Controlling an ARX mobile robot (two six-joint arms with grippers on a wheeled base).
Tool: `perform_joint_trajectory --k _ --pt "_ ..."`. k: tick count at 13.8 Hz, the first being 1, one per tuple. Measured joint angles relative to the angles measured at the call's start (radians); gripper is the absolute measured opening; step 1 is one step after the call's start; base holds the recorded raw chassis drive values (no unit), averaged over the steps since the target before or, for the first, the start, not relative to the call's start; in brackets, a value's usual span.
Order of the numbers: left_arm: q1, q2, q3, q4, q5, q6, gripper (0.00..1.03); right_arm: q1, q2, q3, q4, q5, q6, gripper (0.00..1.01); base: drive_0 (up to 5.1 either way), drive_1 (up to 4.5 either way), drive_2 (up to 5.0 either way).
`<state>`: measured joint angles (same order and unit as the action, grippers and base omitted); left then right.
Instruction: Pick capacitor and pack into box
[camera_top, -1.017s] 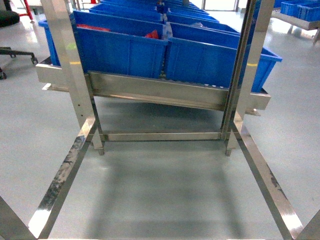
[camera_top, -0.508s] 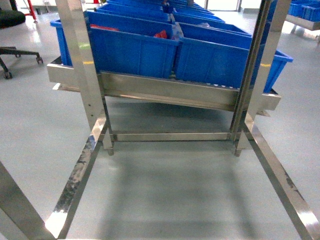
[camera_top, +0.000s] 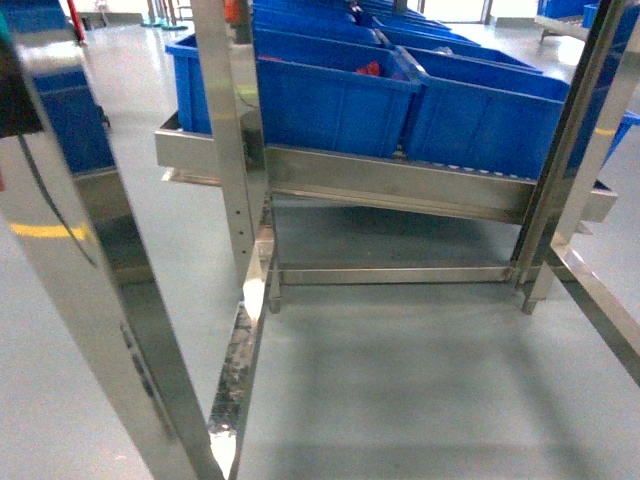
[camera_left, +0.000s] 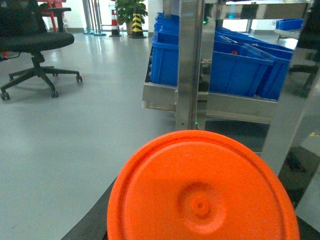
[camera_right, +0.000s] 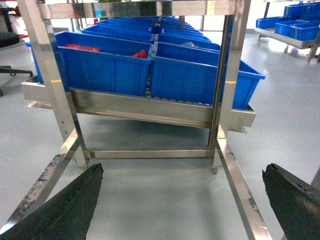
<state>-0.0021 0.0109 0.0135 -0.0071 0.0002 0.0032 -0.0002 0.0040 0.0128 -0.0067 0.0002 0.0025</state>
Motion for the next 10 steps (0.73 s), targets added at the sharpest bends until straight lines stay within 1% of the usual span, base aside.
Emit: perform_joint_trajectory --k 10 --pt "0.000 0.000 0.000 0.000 -0.001 0.000 0.44 0.000 0.000 0.000 0.003 0.000 0.000 0.98 -4.9 2.45 2.4"
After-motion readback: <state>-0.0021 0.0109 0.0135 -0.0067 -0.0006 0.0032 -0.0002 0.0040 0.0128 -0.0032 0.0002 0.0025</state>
